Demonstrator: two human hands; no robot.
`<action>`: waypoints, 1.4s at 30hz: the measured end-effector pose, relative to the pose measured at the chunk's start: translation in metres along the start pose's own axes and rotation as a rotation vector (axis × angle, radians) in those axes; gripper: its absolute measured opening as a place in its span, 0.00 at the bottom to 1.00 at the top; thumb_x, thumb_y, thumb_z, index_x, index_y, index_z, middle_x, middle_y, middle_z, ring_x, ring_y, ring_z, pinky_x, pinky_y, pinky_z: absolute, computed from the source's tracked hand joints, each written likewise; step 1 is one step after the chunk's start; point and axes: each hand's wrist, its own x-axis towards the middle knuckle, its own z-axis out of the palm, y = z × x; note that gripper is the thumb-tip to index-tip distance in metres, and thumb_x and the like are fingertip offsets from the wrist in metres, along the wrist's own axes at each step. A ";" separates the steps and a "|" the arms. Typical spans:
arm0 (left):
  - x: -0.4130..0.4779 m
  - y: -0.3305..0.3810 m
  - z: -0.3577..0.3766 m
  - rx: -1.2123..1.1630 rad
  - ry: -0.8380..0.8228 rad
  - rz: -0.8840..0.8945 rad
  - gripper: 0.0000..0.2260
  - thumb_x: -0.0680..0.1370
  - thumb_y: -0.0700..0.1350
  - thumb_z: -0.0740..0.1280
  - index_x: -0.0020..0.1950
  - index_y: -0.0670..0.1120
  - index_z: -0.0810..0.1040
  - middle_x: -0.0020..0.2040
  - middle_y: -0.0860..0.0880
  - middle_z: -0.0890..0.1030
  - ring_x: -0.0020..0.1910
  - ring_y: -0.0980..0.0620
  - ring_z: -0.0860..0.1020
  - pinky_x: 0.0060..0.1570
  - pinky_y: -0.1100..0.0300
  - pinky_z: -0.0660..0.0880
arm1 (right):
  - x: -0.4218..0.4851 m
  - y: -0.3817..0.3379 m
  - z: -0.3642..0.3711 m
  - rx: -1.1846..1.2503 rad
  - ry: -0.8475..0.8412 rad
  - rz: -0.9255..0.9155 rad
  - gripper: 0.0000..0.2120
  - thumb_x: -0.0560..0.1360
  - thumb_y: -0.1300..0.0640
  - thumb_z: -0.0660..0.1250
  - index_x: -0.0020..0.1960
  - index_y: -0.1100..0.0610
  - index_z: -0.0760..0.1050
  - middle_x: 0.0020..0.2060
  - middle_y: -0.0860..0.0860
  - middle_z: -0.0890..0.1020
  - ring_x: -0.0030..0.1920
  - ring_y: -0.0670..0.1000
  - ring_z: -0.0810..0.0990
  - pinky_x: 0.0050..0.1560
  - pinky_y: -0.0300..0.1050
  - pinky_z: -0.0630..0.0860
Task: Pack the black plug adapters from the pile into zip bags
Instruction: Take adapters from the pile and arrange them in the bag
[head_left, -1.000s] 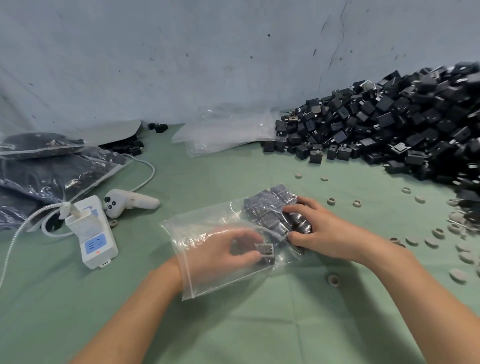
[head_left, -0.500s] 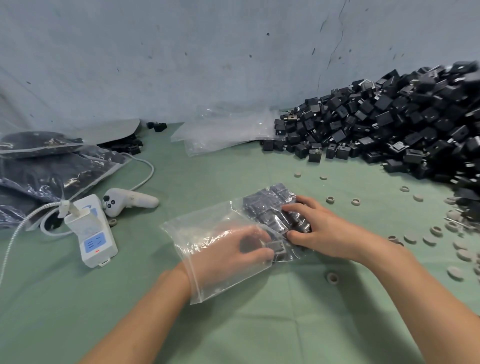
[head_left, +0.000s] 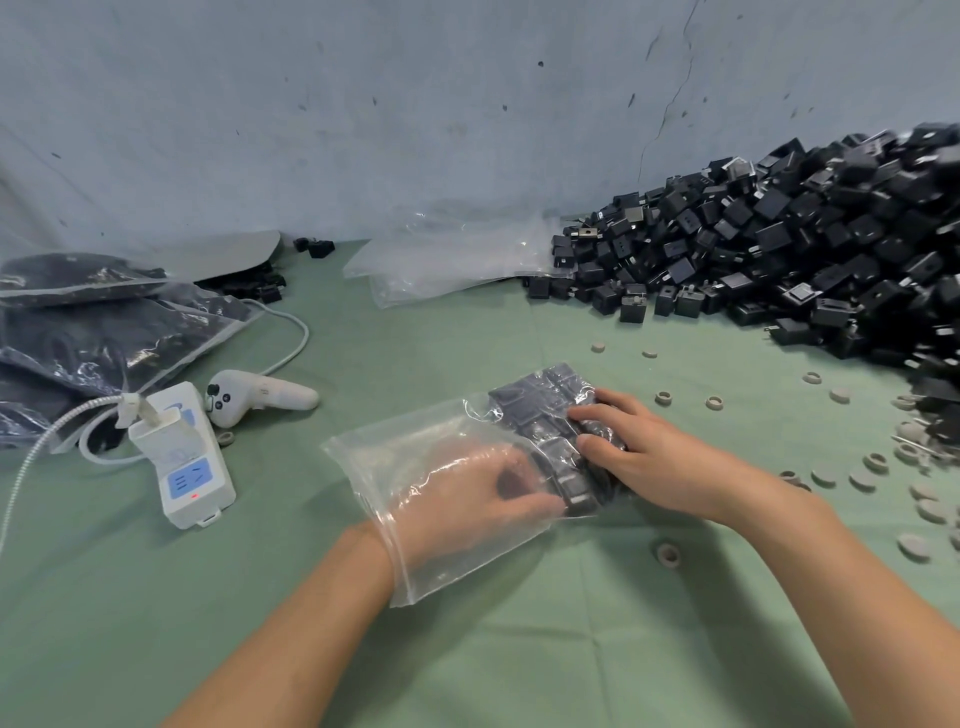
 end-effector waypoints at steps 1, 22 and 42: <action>0.000 0.002 0.001 0.046 0.016 -0.007 0.15 0.70 0.66 0.67 0.44 0.56 0.77 0.41 0.60 0.82 0.39 0.65 0.77 0.40 0.65 0.69 | 0.000 0.000 0.000 -0.001 0.000 -0.001 0.19 0.82 0.44 0.59 0.72 0.40 0.68 0.78 0.42 0.56 0.76 0.47 0.61 0.75 0.45 0.58; -0.026 -0.055 -0.044 -0.246 0.179 -0.008 0.14 0.80 0.47 0.68 0.35 0.54 0.81 0.32 0.56 0.81 0.31 0.62 0.78 0.35 0.69 0.72 | -0.005 -0.023 0.028 -0.362 0.172 -0.075 0.25 0.83 0.39 0.45 0.79 0.40 0.57 0.81 0.45 0.51 0.81 0.50 0.46 0.78 0.56 0.42; -0.063 -0.096 -0.063 0.159 0.311 -0.133 0.12 0.81 0.49 0.65 0.64 0.59 0.74 0.53 0.58 0.74 0.47 0.63 0.76 0.47 0.73 0.68 | -0.007 -0.022 0.039 -0.454 0.165 -0.055 0.24 0.84 0.40 0.44 0.79 0.40 0.55 0.80 0.44 0.55 0.79 0.50 0.50 0.76 0.52 0.46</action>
